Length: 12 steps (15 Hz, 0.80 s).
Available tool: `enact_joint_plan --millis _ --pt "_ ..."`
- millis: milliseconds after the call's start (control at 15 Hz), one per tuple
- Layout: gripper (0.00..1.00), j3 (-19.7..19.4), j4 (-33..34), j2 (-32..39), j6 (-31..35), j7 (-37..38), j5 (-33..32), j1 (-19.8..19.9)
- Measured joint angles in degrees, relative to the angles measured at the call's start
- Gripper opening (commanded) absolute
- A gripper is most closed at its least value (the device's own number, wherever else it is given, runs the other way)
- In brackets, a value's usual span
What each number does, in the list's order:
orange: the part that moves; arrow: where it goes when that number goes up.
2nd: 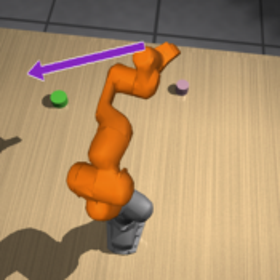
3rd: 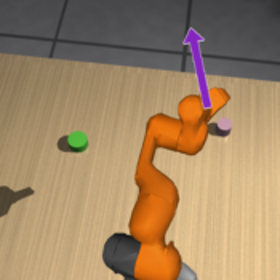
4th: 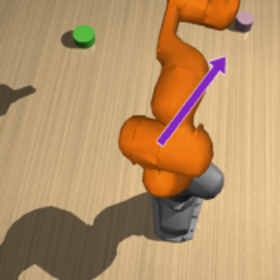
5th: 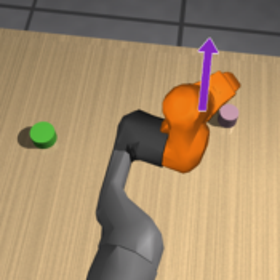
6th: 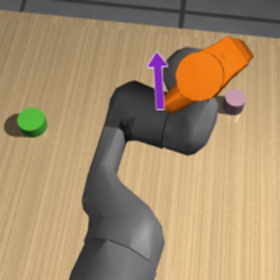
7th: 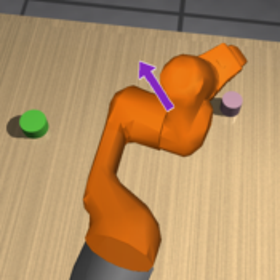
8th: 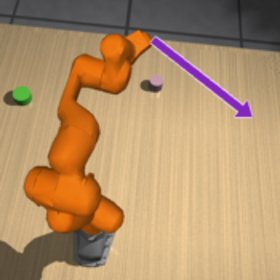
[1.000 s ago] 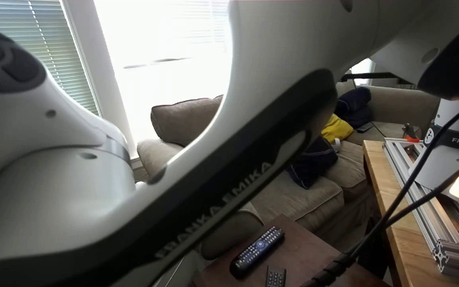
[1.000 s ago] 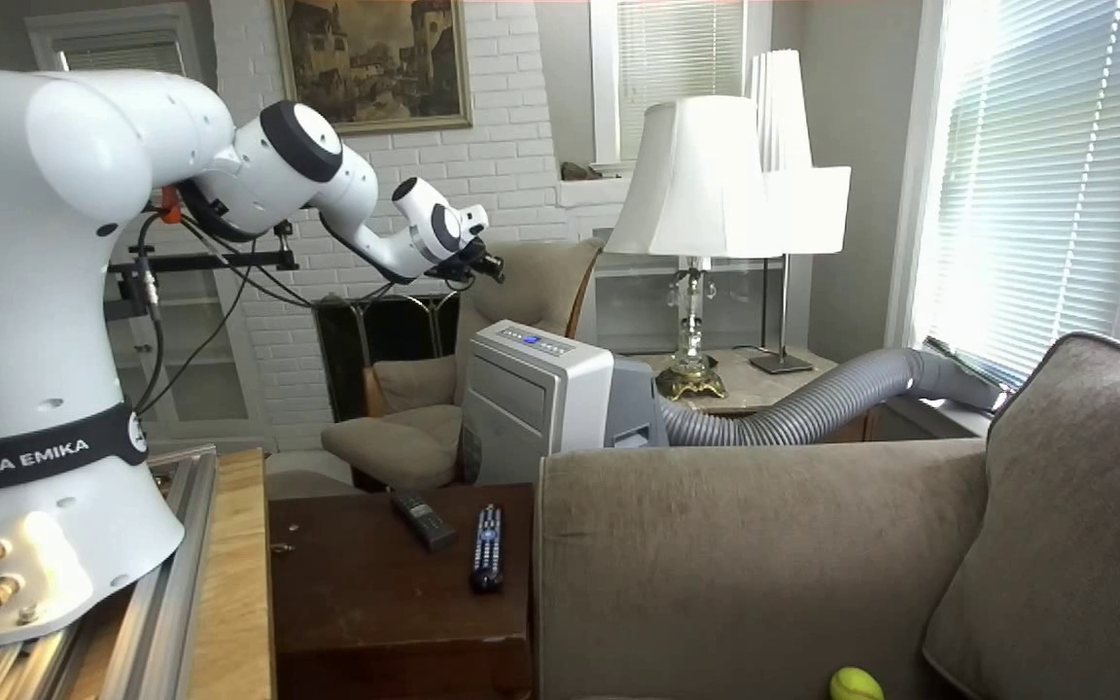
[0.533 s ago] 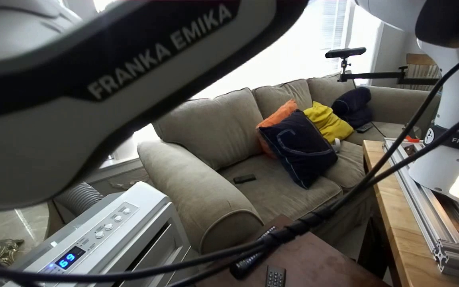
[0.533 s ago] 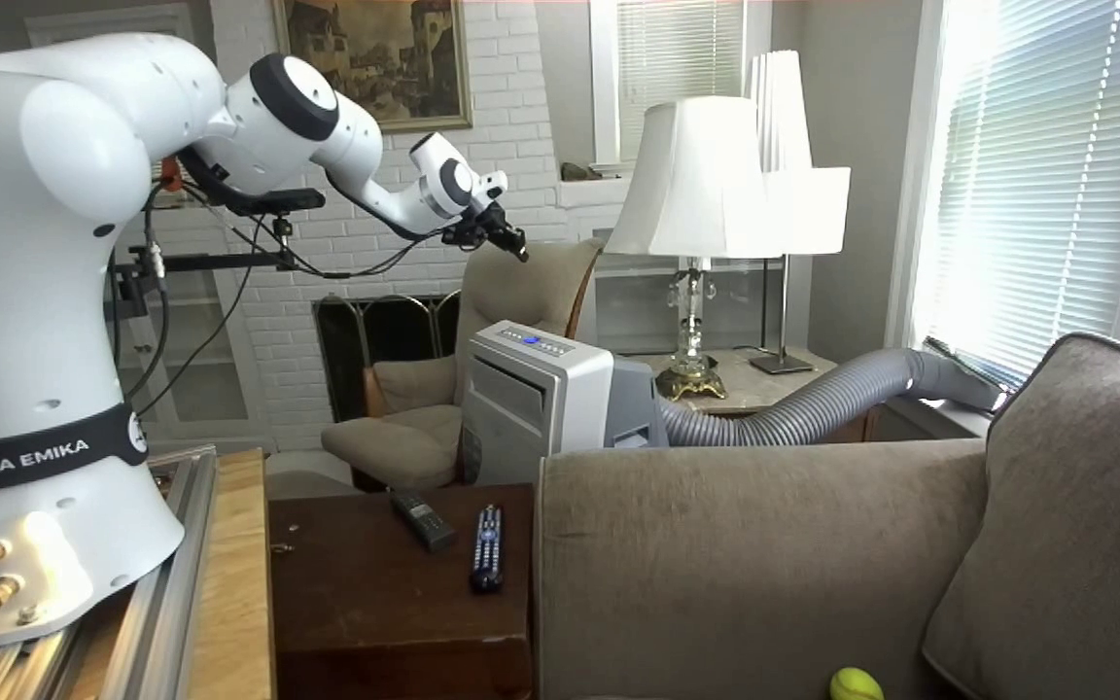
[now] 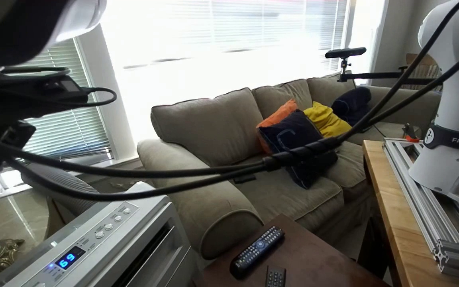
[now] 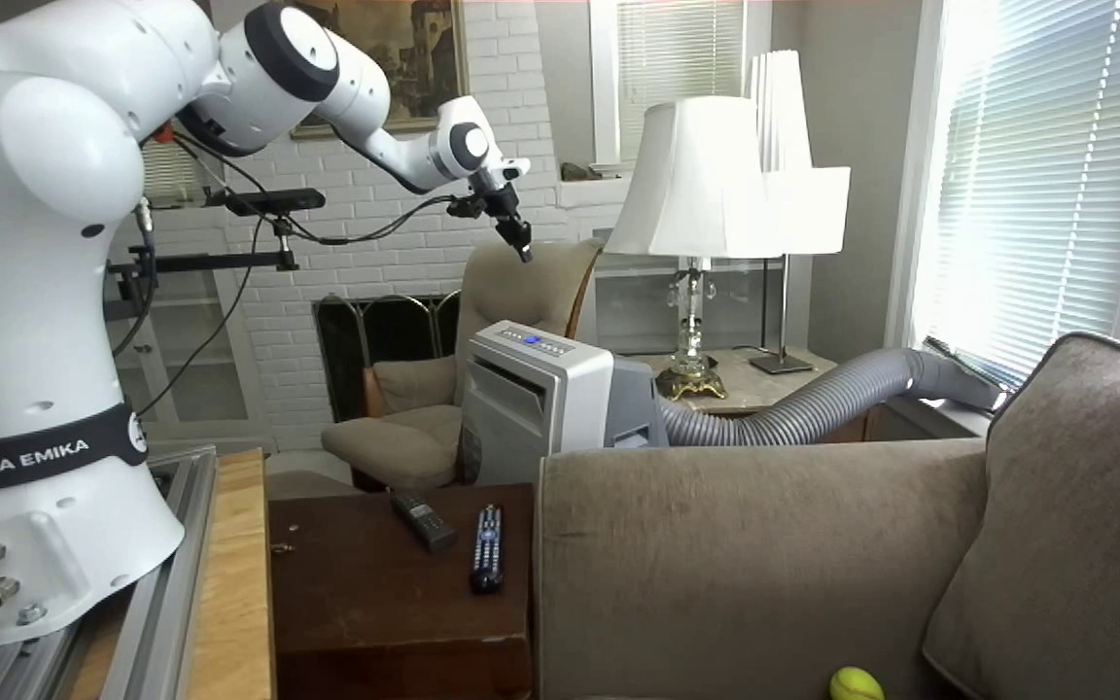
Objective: Turn on the air conditioner.
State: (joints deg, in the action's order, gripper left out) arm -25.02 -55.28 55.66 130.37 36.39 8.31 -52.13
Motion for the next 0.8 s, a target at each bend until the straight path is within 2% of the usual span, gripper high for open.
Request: enact_joint_plan --millis 267,533,600,667,800 --pt "0.0 2.62 -2.0 -2.69 -6.94 -4.16 2.38 3.17" --pt "0.0 5.45 -3.95 -5.17 -8.06 -13.6 3.02 6.63" --pt "0.14 6.28 -4.5 -5.86 -8.25 -16.0 3.14 7.38" --pt "0.02 7.13 -4.89 -6.49 -8.53 -18.15 3.31 8.06" --pt "0.14 8.04 -5.65 -7.52 -8.73 -21.05 3.35 8.82"
